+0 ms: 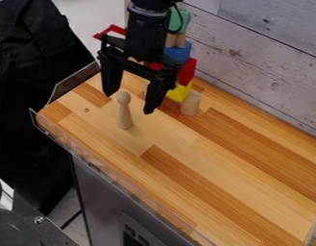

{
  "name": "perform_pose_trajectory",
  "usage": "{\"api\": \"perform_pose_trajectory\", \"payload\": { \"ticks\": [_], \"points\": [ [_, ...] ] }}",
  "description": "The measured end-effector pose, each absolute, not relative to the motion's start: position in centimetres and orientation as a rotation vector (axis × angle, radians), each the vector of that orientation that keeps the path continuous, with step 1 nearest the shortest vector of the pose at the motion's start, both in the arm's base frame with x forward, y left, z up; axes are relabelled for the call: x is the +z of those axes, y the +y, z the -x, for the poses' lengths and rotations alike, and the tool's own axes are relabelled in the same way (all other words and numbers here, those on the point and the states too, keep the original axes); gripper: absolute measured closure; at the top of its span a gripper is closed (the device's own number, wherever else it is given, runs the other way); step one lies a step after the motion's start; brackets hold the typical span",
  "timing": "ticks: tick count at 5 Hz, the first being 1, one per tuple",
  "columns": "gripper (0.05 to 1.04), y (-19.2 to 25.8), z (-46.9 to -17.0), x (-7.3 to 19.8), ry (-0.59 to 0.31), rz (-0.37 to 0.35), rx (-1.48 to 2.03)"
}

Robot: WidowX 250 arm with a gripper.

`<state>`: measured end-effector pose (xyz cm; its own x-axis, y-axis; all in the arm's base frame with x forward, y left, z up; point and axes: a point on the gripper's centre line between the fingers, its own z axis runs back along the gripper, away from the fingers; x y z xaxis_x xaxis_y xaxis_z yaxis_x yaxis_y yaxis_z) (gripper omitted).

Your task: Put the pawn to the right of the table

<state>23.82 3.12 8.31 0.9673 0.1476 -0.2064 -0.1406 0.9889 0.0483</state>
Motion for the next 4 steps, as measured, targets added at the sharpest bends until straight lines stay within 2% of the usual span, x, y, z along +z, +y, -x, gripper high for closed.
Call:
{"api": "perform_pose_trajectory", "payload": {
  "ticks": [2, 4],
  "points": [
    [0.085, 3.5, -23.5, 7.6, 0.233, -0.028, 0.153],
    [0.085, 5.0, -24.0, 7.5, 0.189, -0.014, 0.167]
  ]
}}
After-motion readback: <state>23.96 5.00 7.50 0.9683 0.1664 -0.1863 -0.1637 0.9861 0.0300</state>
